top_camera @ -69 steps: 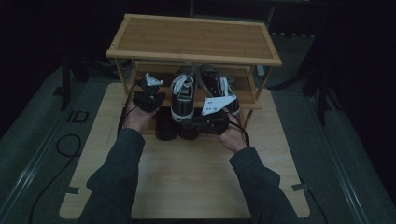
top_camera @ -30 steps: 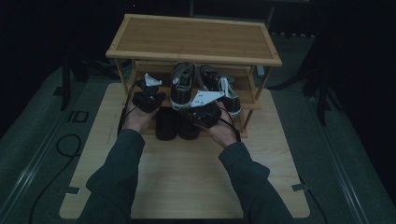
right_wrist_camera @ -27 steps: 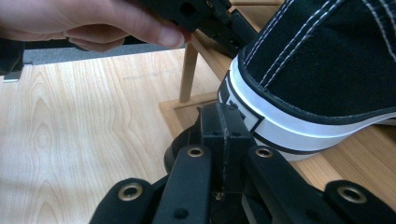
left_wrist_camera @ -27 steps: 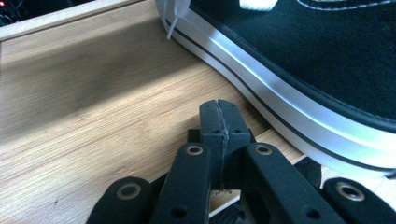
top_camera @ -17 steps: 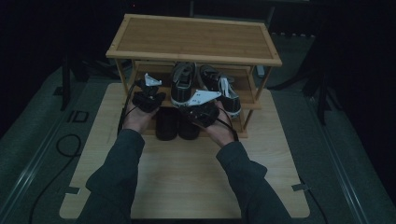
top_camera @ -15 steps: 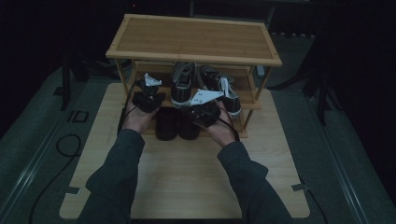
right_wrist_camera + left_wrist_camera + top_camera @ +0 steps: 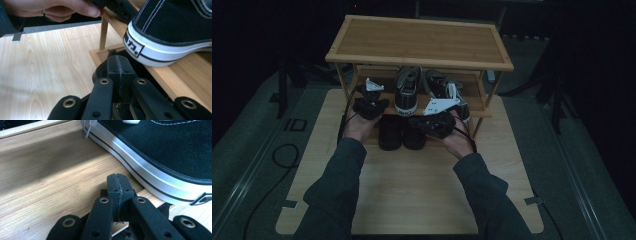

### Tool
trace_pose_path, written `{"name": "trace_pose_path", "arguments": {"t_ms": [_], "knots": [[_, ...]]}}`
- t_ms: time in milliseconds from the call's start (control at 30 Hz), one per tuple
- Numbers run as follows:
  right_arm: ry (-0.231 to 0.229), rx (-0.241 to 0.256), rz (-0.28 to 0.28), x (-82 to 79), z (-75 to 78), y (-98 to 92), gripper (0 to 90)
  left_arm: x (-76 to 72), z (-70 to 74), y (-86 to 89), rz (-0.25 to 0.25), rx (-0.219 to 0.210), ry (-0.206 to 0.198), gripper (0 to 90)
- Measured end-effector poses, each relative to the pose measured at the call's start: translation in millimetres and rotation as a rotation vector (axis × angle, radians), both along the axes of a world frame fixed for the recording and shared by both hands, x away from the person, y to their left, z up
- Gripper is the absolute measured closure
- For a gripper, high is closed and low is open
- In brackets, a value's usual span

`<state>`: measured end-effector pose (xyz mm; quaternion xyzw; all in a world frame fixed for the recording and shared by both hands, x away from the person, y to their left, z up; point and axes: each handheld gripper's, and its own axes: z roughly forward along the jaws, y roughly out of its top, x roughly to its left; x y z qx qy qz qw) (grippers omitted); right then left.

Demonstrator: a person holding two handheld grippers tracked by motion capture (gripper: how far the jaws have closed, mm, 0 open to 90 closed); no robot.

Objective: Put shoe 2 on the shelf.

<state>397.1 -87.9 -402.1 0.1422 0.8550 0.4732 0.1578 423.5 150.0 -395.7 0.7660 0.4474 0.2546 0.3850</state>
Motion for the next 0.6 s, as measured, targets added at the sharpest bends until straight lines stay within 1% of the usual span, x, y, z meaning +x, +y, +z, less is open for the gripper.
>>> {"name": "trace_pose_path", "arguments": {"t_ms": [100, 200, 300, 400, 533, 600], "knots": [[0.000, -0.002, 0.020, -2.1, -2.3, -3.7, 90.0, 0.2, 0.0, 0.7, -0.002, -0.005, 0.003, 90.0], [0.006, -0.003, 0.024, -3.0, -4.7, -7.2, 90.0, 0.6, 0.1, 1.7, -0.006, -0.004, 0.006, 90.0], [0.022, -0.002, 0.033, -3.8, -8.5, -15.7, 90.0, 0.7, 0.2, 1.9, -0.006, -0.005, 0.007, 90.0], [0.024, -0.004, 0.041, -5.1, -8.2, -20.4, 90.0, 1.0, 0.0, 2.6, -0.007, -0.009, 0.007, 90.0], [0.028, 0.004, 0.051, -7.4, -6.1, -26.5, 89.9, 1.5, -0.7, 4.0, -0.006, -0.034, 0.011, 90.0], [0.026, 0.005, 0.056, -9.2, -5.5, -29.8, 89.9, 1.4, -0.8, 4.4, -0.009, -0.033, 0.010, 90.0]]}}
